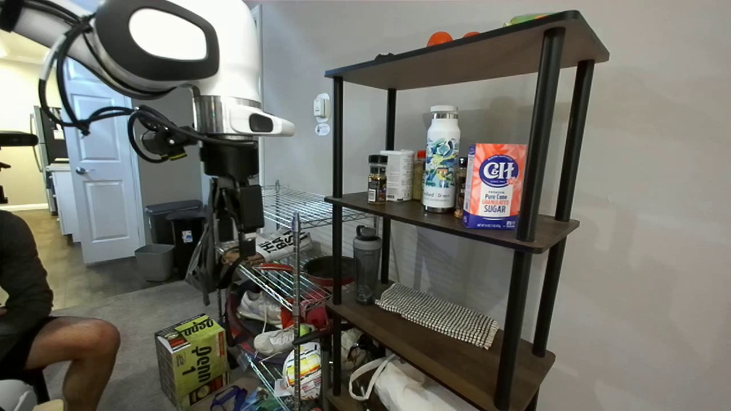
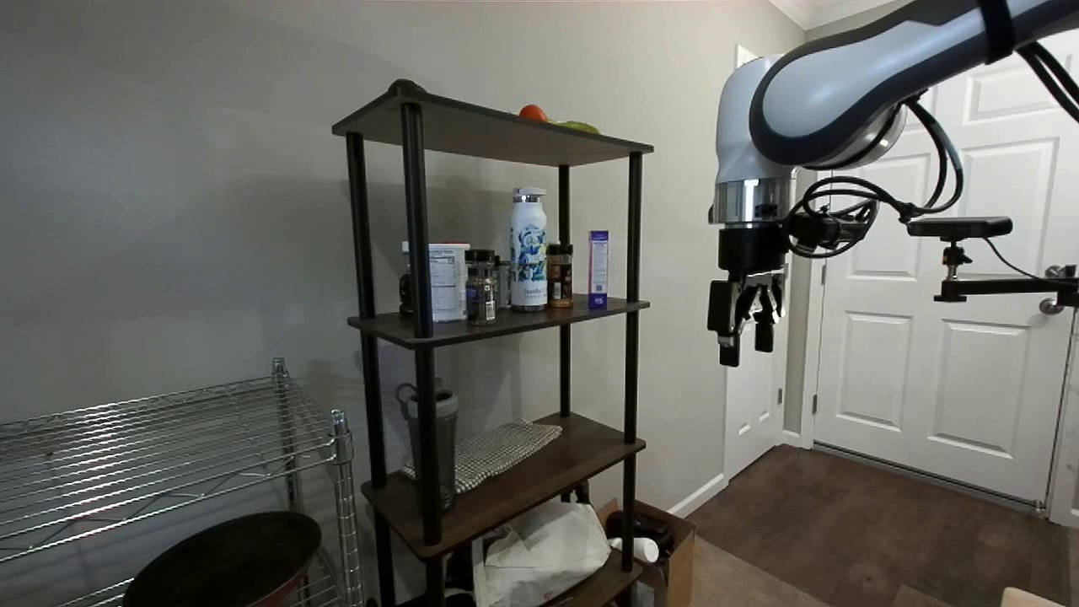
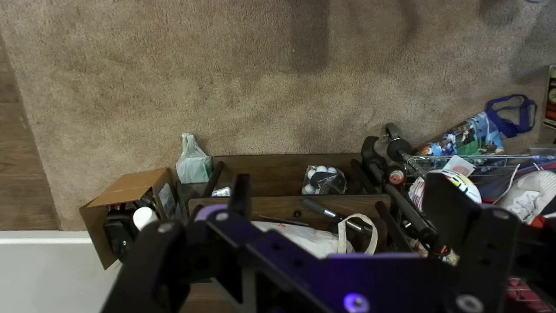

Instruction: Move the blackish bottle from the second to the top shelf

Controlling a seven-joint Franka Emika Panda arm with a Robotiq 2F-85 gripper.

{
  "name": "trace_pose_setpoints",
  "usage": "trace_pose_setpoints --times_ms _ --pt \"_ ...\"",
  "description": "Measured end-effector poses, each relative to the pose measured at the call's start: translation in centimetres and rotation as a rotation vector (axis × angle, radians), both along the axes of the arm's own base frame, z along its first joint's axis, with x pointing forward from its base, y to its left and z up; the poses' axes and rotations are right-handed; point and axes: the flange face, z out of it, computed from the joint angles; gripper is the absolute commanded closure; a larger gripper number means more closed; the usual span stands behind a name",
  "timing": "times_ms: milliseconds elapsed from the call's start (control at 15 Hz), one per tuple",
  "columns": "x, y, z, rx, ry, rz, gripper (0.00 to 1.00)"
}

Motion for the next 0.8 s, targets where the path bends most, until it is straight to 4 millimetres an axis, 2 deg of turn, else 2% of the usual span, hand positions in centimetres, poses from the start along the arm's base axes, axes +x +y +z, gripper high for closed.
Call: trace_pose_setpoints --times_ms 133,333,800 --pt "0.6 0.7 0.0 -0.008 -0.014 0.014 0.0" --pt "3.0 2.3 0.1 -0.019 -0.062 0.052 0.0" --pt "11.2 5.6 -0.5 -0.011 -0.264 0.119 0.0"
